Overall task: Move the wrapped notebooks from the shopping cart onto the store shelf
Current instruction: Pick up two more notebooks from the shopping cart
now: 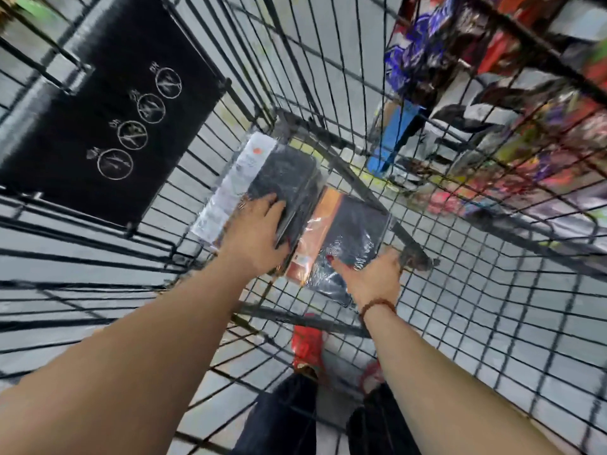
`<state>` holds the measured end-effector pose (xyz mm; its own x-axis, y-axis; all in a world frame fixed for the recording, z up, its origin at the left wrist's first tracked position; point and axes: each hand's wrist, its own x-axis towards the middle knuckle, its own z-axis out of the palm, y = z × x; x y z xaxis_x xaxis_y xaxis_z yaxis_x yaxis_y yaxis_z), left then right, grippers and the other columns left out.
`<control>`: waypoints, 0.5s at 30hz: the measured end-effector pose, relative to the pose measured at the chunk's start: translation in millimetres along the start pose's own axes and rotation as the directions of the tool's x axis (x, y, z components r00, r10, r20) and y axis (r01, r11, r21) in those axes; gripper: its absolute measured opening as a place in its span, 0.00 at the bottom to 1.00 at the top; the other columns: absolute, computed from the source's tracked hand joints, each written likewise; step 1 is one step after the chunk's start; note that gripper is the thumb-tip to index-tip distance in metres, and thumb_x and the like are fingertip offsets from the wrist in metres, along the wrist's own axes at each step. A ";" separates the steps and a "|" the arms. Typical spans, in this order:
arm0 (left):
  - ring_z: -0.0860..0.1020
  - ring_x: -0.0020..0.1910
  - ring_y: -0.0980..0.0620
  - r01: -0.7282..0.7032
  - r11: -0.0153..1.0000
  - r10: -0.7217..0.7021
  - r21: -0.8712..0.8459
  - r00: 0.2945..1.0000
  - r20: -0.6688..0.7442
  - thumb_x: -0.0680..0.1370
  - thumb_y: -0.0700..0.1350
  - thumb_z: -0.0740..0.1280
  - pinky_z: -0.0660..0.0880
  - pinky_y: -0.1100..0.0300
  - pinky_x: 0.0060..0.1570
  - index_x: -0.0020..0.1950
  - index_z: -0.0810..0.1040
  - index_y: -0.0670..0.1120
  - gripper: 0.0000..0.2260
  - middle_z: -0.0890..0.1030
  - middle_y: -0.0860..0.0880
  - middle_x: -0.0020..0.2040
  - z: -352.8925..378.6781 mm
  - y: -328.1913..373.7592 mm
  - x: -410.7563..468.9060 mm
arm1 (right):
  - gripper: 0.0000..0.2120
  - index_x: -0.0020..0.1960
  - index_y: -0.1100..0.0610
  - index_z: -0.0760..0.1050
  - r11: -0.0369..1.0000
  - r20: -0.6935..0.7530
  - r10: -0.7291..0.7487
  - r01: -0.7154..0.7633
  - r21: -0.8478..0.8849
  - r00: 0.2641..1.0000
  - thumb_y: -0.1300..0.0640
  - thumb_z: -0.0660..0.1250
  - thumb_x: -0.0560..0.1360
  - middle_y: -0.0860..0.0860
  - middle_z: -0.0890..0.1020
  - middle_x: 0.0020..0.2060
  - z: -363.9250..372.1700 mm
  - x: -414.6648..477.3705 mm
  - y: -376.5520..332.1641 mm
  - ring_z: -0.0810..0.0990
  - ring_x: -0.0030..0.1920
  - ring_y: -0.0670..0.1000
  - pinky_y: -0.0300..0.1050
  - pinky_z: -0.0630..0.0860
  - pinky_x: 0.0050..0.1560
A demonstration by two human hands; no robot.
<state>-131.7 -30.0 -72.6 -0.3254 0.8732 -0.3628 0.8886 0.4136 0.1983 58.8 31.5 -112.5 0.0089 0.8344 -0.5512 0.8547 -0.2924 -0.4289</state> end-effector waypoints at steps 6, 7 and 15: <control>0.61 0.71 0.41 0.017 0.998 -0.019 -0.060 0.999 -0.030 0.73 0.51 0.67 0.62 0.47 0.69 0.74 0.60 0.44 0.33 0.61 0.42 0.74 0.4 3.9 -3.6 | 0.29 0.57 0.60 0.70 0.998 0.009 -0.041 0.041 0.055 0.999 0.44 0.74 0.66 0.58 0.78 0.53 -1.5 5.7 12.4 0.79 0.52 0.58 0.46 0.75 0.48; 0.61 0.71 0.41 0.027 0.997 -0.029 -0.071 0.999 -0.027 0.73 0.51 0.67 0.61 0.47 0.69 0.74 0.60 0.44 0.33 0.60 0.42 0.75 -0.3 5.5 -4.3 | 0.25 0.55 0.59 0.71 0.994 0.009 -0.043 0.042 0.104 0.999 0.46 0.74 0.67 0.56 0.80 0.50 -3.5 6.6 16.9 0.80 0.50 0.58 0.44 0.75 0.47; 0.72 0.60 0.45 0.114 0.833 -0.196 -0.542 0.976 -0.096 0.75 0.46 0.67 0.69 0.56 0.57 0.65 0.74 0.45 0.18 0.75 0.44 0.61 -7.6 28.9 -1.8 | 0.10 0.56 0.57 0.71 0.859 -0.118 -0.070 0.120 0.497 0.991 0.62 0.65 0.75 0.46 0.78 0.42 -37.0 -13.1 22.6 0.77 0.41 0.44 0.28 0.71 0.39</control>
<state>-107.9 -17.6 -59.3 -0.5225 0.7960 -0.3056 0.5278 0.5834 0.6173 97.2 31.2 -88.4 0.0102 0.9019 -0.4317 0.4776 -0.3837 -0.7903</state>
